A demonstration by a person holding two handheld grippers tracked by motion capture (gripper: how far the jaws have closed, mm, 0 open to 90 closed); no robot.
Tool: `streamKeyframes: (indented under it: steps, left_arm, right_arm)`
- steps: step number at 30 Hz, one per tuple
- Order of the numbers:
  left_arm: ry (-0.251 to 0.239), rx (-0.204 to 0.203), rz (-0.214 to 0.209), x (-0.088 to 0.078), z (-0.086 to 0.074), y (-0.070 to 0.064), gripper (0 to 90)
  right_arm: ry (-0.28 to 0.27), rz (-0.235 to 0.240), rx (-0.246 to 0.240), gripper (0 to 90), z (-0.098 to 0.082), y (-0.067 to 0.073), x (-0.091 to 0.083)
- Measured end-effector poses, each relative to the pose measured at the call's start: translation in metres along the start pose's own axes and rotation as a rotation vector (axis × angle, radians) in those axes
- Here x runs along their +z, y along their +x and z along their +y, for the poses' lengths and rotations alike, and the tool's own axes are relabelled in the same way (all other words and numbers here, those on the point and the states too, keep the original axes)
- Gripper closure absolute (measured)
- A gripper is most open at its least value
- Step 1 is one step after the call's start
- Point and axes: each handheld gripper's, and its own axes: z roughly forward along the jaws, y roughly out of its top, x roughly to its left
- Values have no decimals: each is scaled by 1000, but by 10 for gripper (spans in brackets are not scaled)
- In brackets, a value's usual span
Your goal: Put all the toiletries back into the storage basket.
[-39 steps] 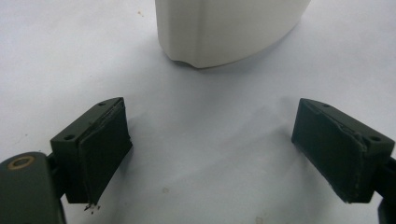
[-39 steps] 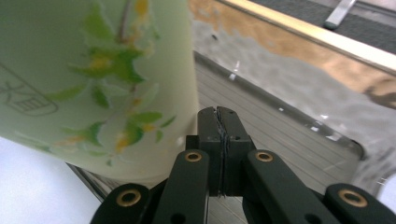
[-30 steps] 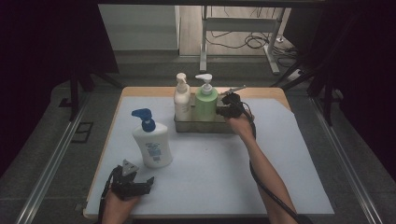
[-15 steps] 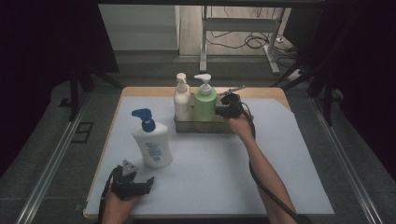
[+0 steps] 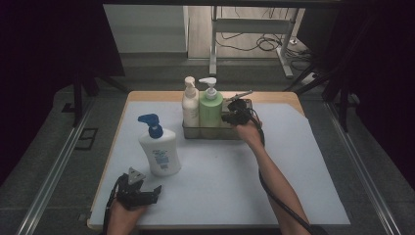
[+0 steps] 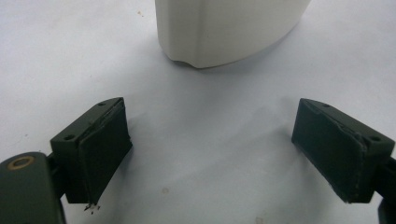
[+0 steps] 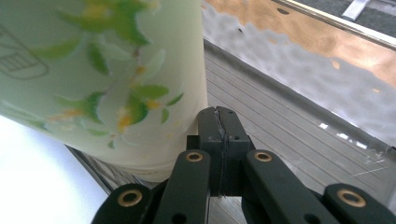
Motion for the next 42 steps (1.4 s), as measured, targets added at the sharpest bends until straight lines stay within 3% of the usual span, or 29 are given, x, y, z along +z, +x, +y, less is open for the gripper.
streamKeyframes:
  steps: [9,18,32,42]
  left_arm:
    - [1,0,-1,0,0,0,107]
    - [0,0,-1,0,0,0,107]
    - [-1,-2,-1,0,0,0,108]
    - [-2,-2,-3,0,0,0,107]
  right_arm:
    - [2,-27,3,900,1,4,-1]
    - [-3,-22,2,883,-1,4,-1]
    - [-37,0,-34,728,-3,5,-25]
    - [-61,20,-85,547,-2,20,-47]
